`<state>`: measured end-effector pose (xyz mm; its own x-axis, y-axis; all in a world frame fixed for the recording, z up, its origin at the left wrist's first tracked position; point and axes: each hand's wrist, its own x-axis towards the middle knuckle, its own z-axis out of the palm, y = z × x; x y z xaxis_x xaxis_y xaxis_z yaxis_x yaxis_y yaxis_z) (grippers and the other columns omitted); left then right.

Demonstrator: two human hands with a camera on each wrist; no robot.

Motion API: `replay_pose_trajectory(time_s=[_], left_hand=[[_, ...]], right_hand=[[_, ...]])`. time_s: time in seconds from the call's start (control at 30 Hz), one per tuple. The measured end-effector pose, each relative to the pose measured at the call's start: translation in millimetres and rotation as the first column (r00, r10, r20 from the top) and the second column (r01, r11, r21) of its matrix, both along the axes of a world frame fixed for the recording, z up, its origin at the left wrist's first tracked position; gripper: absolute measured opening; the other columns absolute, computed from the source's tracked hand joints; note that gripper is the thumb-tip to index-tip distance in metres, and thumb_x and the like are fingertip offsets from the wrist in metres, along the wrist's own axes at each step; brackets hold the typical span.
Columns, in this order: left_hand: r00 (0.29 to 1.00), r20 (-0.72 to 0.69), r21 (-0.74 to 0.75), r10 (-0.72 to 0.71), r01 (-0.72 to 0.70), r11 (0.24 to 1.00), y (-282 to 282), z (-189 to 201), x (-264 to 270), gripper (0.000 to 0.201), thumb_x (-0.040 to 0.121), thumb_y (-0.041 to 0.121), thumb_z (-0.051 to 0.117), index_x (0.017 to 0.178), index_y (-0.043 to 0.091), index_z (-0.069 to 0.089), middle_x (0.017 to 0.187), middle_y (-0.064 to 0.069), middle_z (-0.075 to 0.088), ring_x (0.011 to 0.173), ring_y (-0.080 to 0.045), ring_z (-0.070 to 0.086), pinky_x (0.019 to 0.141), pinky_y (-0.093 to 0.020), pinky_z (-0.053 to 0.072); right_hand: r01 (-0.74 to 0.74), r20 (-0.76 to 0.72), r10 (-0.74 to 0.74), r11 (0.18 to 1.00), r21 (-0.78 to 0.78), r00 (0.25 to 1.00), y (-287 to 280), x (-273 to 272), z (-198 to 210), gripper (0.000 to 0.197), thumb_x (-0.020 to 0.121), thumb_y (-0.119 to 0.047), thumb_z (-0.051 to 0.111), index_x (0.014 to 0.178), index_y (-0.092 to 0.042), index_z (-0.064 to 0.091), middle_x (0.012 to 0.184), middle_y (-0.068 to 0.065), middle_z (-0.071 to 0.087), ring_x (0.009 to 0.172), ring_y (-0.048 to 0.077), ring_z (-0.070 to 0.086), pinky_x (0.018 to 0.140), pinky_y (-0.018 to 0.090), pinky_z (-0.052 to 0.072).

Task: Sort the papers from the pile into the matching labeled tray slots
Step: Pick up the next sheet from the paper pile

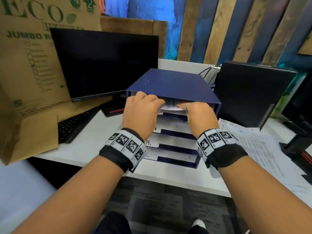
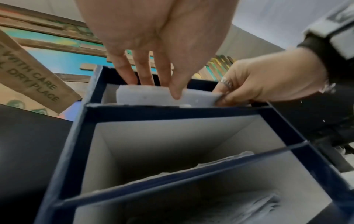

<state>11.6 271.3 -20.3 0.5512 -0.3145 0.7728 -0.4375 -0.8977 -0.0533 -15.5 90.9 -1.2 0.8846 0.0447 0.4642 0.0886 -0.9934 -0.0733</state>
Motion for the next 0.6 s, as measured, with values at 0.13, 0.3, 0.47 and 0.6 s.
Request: replay_pose_trajectory(time_s=[0.13,0.3,0.47,0.6], left_hand=[[0.979,-0.126,0.143,0.159,-0.14,0.98,-7.8,7.5,8.8,0.029,0.065,-0.001,0.075,0.08,0.023,0.071,0.064,0.002,0.065,0.061,-0.026,0.062,0.053,-0.027,0.037],[0.921,-0.29,0.17,0.261,-0.219,0.961,-28.1,18.3,12.1,0.017,0.078,0.001,0.067,0.088,0.015,0.064,0.077,-0.007,0.063,0.073,-0.033,0.066,0.056,-0.032,0.038],[0.958,-0.275,-0.106,0.079,-0.112,0.988,-35.1,6.6,12.8,0.034,0.099,0.036,0.047,0.087,0.009,0.065,0.079,-0.013,0.066,0.078,-0.037,0.062,0.062,-0.037,0.044],[0.998,0.058,-0.234,-0.021,0.034,0.972,-51.6,-9.3,-15.7,0.03,0.097,0.03,0.05,0.078,0.013,0.067,0.064,-0.005,0.064,0.062,-0.029,0.058,0.053,-0.035,0.044]], right_hand=[[-0.036,0.094,0.035,0.999,0.016,0.995,-6.9,-2.2,-10.6,0.062,0.088,0.009,0.055,0.141,-0.023,0.054,0.114,0.008,0.067,0.105,0.032,0.062,0.091,0.038,0.051],[-0.175,0.295,0.148,0.982,0.068,0.944,-12.6,-20.7,-38.4,0.057,0.083,0.013,0.066,0.136,-0.006,0.06,0.132,0.013,0.064,0.124,0.032,0.06,0.108,0.037,0.04],[-0.164,0.314,0.076,0.951,0.263,0.946,-37.2,-51.7,-46.3,0.027,0.094,-0.008,0.059,0.118,-0.015,0.072,0.11,0.002,0.073,0.103,0.02,0.066,0.096,0.028,0.049],[0.072,0.183,-0.167,0.896,0.437,0.969,-78.3,-58.1,-60.3,0.024,0.096,-0.014,0.054,0.111,-0.016,0.072,0.101,0.003,0.073,0.093,0.023,0.066,0.089,0.036,0.054]])
